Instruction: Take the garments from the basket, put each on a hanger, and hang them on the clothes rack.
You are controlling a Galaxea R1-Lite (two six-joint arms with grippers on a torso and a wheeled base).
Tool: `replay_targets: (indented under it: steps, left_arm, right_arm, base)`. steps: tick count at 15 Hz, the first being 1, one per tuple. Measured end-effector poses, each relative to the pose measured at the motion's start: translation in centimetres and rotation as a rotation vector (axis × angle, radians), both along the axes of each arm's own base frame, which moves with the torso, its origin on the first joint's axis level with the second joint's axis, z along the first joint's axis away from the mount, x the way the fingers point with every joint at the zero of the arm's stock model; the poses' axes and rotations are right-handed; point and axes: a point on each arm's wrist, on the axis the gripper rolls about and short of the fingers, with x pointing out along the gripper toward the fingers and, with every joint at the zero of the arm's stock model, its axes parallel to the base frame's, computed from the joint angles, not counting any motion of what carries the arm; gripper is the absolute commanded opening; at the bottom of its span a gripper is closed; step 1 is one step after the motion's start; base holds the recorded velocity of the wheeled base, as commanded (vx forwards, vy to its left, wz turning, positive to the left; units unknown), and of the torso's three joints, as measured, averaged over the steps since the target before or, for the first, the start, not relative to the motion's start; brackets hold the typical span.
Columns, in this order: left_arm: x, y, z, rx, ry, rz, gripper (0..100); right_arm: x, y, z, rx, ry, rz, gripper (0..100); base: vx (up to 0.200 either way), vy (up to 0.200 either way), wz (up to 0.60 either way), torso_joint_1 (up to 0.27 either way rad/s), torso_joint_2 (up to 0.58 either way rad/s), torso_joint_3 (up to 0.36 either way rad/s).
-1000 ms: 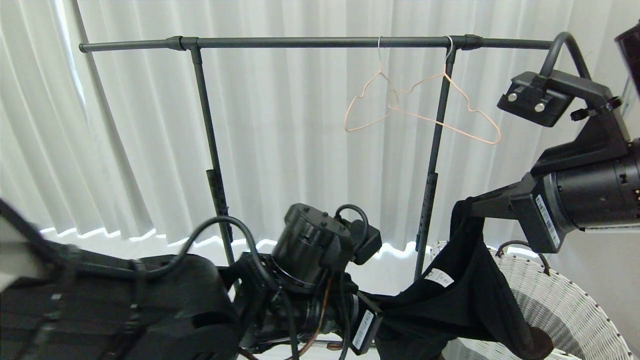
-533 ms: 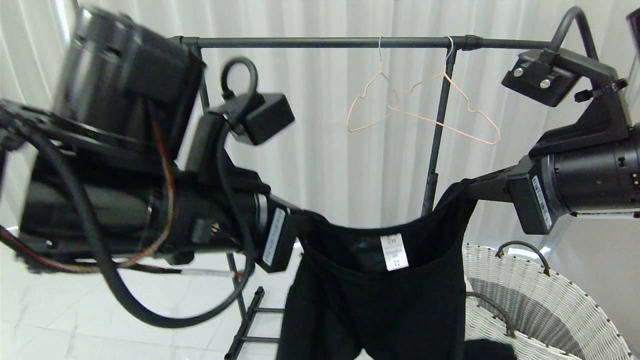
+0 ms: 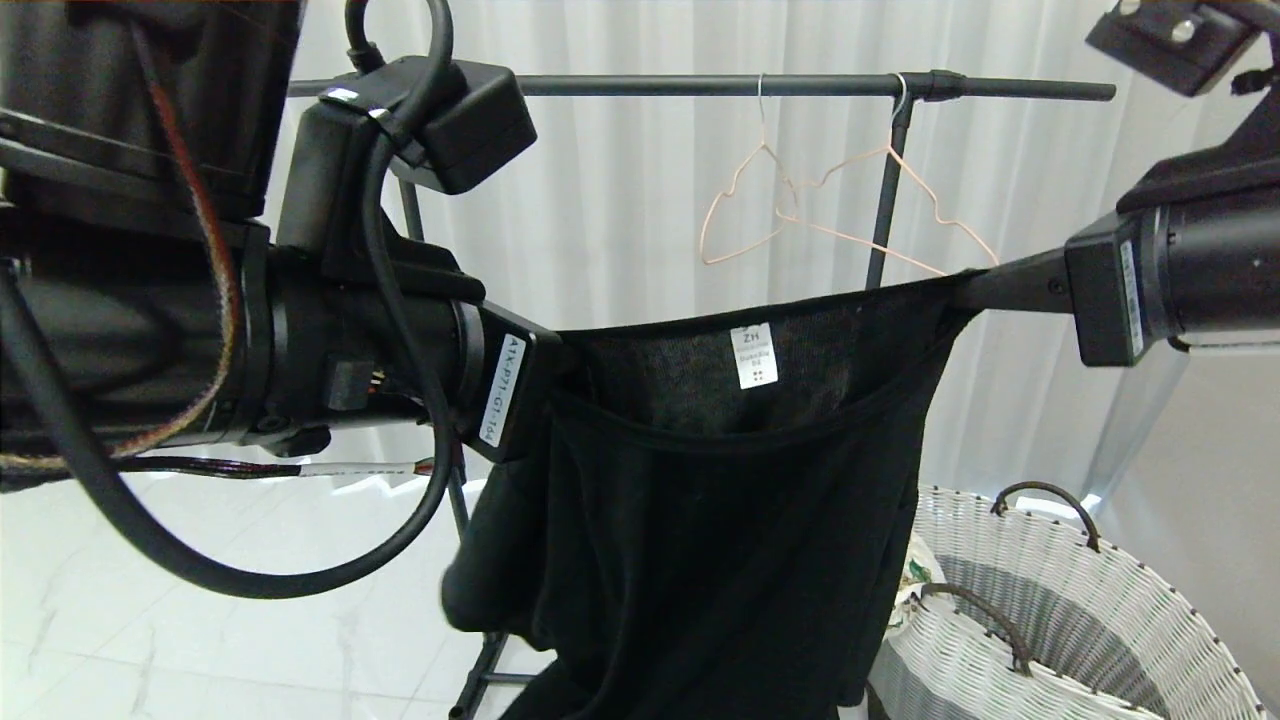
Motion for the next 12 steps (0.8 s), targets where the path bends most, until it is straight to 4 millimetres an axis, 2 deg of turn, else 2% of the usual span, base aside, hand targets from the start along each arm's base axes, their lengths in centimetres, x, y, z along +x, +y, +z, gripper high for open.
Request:
replay_targets:
  steps: [6, 9, 12]
  left_arm:
    - [-0.3, 0.2, 0.7, -0.018, -0.019, -0.005, 0]
    - [0.0, -0.1, 2.0, -0.082, -0.070, -0.022, 0]
    - [0.1, -0.4, 2.2, -0.104, -0.074, -0.056, 0]
  right_arm:
    - [0.9, -0.3, 0.7, 0.023, -0.005, -0.004, 0]
    - [0.5, -0.7, 0.6, 0.002, 0.019, -0.006, 0]
    - [-0.3, -1.4, 0.7, -0.009, 0.033, -0.005, 0]
  base:
    - [0.000, 0.000, 0.00, 0.000, 0.00, 0.000]
    - [0.000, 0.000, 0.00, 0.000, 0.00, 0.000]
    - [0.000, 0.000, 0.00, 0.000, 0.00, 0.000]
